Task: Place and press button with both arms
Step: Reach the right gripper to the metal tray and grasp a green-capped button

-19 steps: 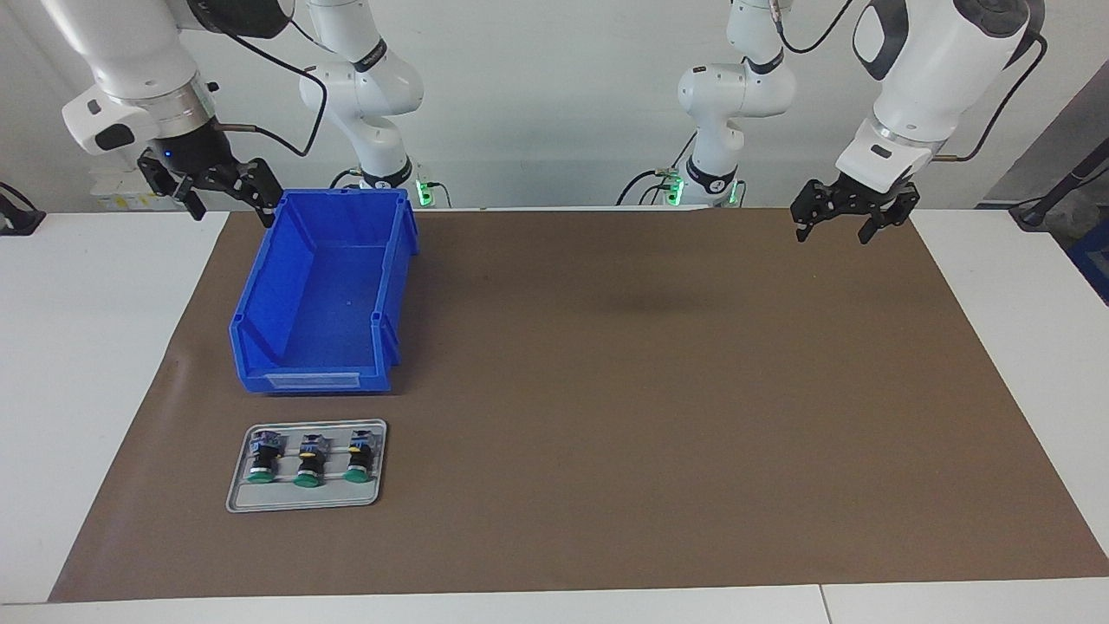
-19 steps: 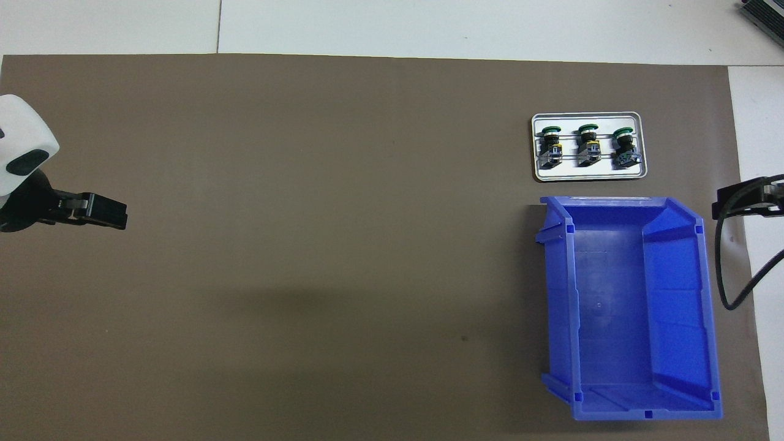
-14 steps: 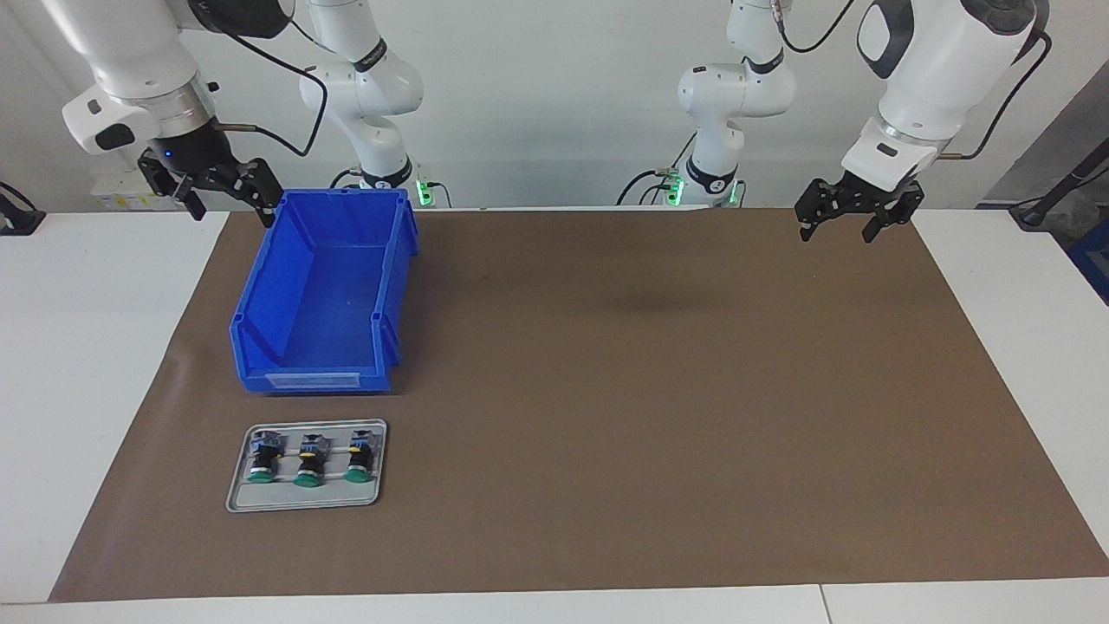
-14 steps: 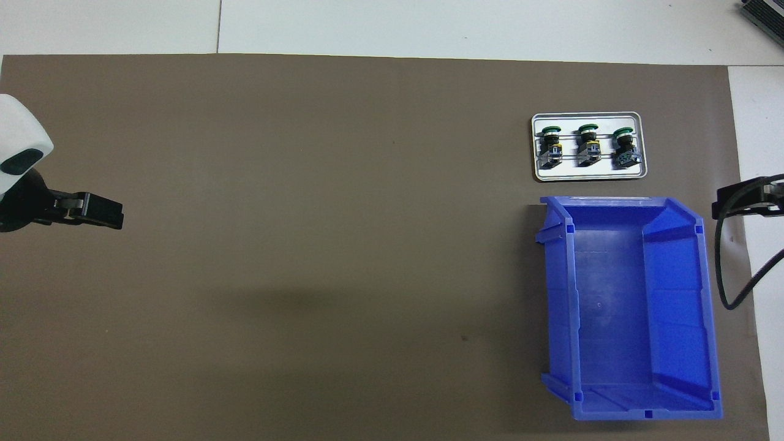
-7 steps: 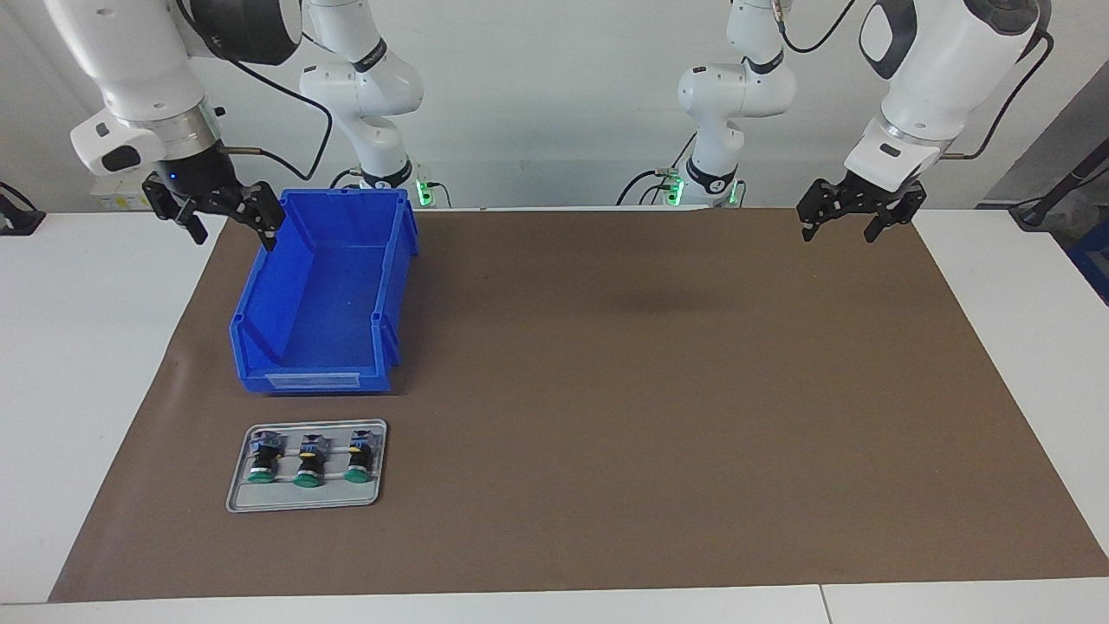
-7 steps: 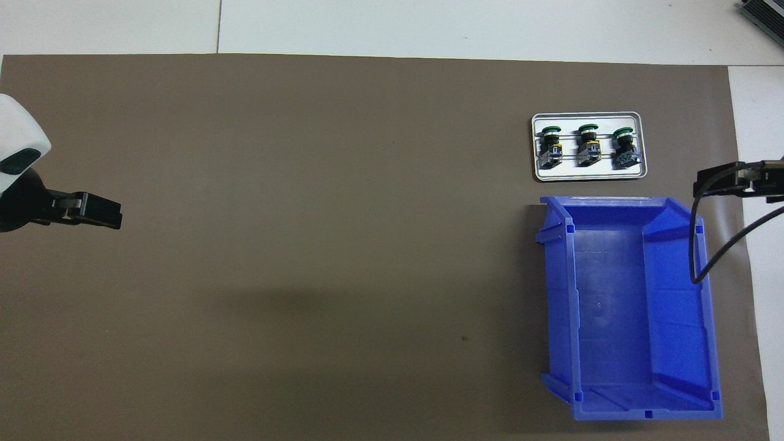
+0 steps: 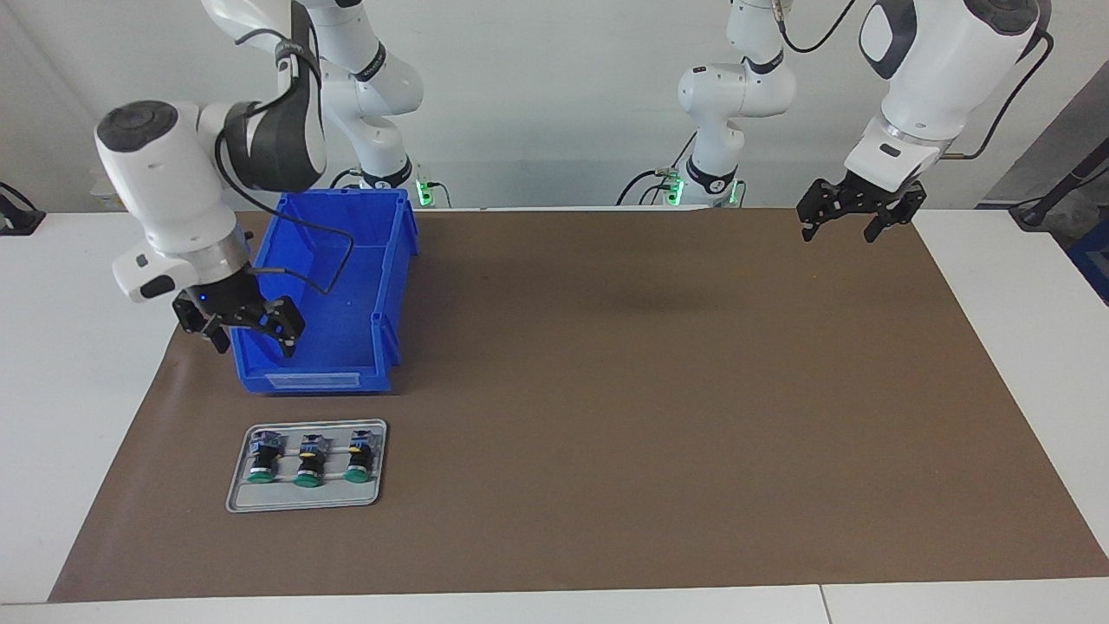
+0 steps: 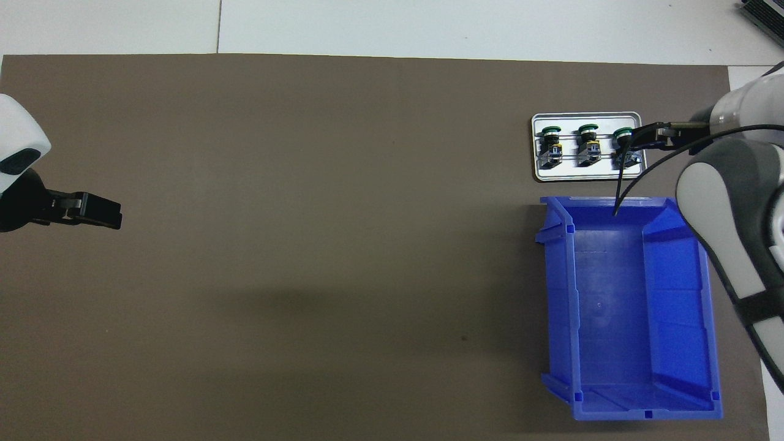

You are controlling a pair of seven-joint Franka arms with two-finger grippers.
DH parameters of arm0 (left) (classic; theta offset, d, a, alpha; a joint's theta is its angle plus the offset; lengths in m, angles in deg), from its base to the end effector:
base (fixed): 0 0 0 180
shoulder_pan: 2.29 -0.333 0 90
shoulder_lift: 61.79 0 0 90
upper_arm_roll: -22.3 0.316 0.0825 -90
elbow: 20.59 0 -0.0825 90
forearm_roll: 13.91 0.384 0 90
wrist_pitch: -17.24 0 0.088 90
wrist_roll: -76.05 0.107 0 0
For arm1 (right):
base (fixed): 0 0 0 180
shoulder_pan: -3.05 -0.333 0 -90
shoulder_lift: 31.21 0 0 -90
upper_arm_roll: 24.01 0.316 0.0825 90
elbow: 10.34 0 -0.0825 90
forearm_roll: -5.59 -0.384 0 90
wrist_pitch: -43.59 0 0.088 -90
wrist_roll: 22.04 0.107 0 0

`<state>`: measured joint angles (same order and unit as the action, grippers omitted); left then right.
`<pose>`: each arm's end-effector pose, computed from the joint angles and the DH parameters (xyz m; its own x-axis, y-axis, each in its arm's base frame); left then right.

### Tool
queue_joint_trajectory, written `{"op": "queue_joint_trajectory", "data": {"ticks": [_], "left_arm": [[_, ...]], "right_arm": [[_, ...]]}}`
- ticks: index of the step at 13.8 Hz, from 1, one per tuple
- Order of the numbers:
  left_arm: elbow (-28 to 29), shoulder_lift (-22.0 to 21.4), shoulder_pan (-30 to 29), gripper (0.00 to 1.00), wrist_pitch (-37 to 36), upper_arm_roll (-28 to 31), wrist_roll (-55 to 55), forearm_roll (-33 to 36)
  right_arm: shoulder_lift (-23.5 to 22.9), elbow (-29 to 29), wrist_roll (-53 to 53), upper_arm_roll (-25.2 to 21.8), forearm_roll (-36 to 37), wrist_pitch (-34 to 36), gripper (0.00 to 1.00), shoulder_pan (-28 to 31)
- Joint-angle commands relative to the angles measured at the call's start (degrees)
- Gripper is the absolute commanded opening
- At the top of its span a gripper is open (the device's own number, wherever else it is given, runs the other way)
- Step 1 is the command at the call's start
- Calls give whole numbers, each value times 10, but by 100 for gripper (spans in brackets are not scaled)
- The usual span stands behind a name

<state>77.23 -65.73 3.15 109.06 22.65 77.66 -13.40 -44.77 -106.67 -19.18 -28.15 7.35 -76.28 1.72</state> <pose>0.5314 -0.0463 0.6002 0.9925 -0.1169 -0.0362 -0.1173 -0.9931 -0.0074 0.6479 -0.0295 0.4781 0.9814 -0.0779 0.1755 -0.0856 -0.9956 0.0371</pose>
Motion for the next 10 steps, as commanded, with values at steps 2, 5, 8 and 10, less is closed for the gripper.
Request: {"op": "queue_joint_trajectory", "data": {"ticks": [2, 5, 8, 10], "left_arm": [[8, -11, -3, 100, -3, 0, -5, 0], [8, -11, -3, 100, -3, 0, -5, 0], [8, -11, -3, 100, -2, 0, -6, 0], [8, -11, -3, 100, -2, 0, -5, 0]], "right_arm": [[-76, 9, -57, 4, -60, -91, 100, 10], [-122, 7, -143, 4, -97, -145, 100, 11], [-148, 2, -209, 4, -97, -167, 99, 11], [-164, -1, -223, 4, -98, -185, 96, 12]]}}
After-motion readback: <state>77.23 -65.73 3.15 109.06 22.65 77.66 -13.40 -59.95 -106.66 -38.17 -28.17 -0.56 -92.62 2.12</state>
